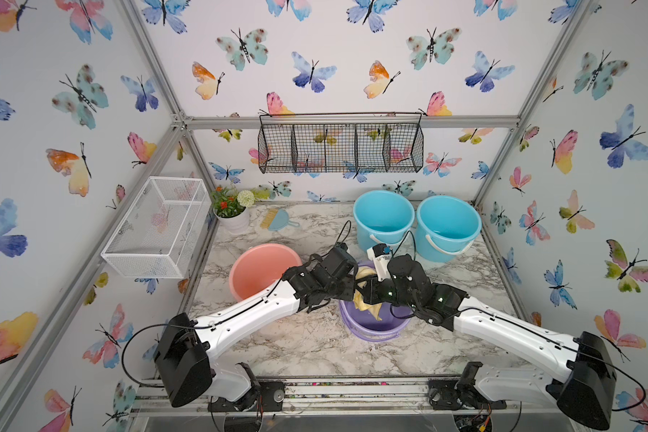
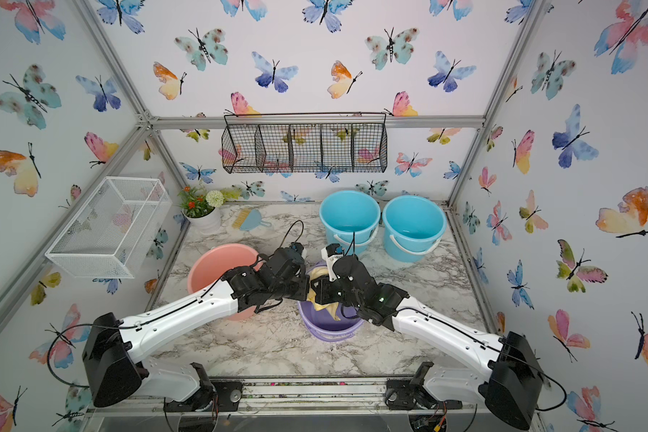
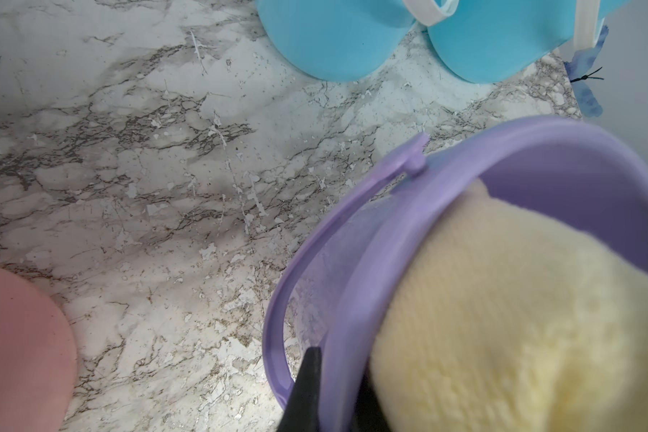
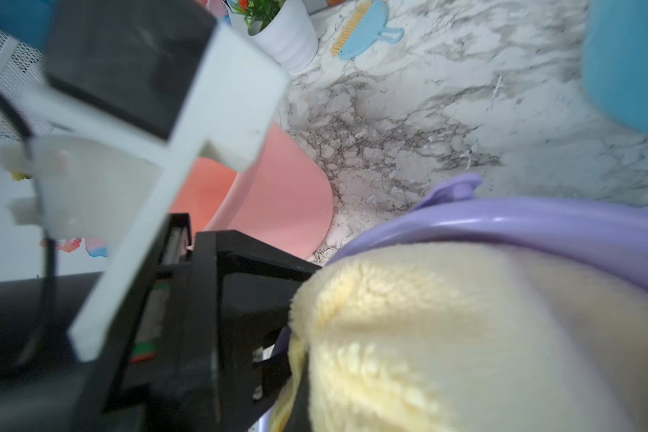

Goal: Wipe the inside of the bucket with a cloth
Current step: Wipe the dirt from the inside of the bucket.

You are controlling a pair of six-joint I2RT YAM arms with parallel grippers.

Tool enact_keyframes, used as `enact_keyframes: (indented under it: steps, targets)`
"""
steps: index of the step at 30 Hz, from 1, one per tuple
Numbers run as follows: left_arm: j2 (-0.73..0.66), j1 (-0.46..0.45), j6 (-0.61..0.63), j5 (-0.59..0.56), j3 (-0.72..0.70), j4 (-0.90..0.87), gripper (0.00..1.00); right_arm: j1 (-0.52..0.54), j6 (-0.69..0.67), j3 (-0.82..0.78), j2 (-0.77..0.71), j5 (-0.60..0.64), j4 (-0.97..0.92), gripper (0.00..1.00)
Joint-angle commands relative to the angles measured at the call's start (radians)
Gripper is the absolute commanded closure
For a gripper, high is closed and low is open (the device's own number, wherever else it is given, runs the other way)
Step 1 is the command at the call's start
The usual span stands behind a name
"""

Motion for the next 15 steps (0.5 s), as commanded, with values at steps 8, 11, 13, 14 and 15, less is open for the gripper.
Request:
enact_keyframes:
  steps: [8, 11, 13, 14, 15]
  targets:
    - [-0.025, -0.007, -0.006, 0.036, -0.019, 0.022, 1.00, -0.001, 0.137, -0.151, 0.156, -0.072, 0.141, 0.98]
    - [-0.025, -0.008, -0.002, 0.041, -0.020, 0.025, 1.00, -0.002, 0.074, -0.120, 0.254, -0.011, 0.064, 0.98]
    - [-0.021, -0.007, 0.003, 0.048, -0.017, 0.023, 1.00, -0.002, 0.038, -0.082, 0.322, -0.001, 0.016, 0.98]
    - [-0.019, -0.007, 0.004, 0.050, -0.016, 0.022, 1.00, -0.002, 0.025, -0.062, 0.356, 0.000, -0.004, 0.98]
    - [-0.018, -0.007, 0.006, 0.053, -0.016, 0.022, 1.00, -0.002, 0.015, -0.049, 0.379, -0.004, -0.014, 0.98]
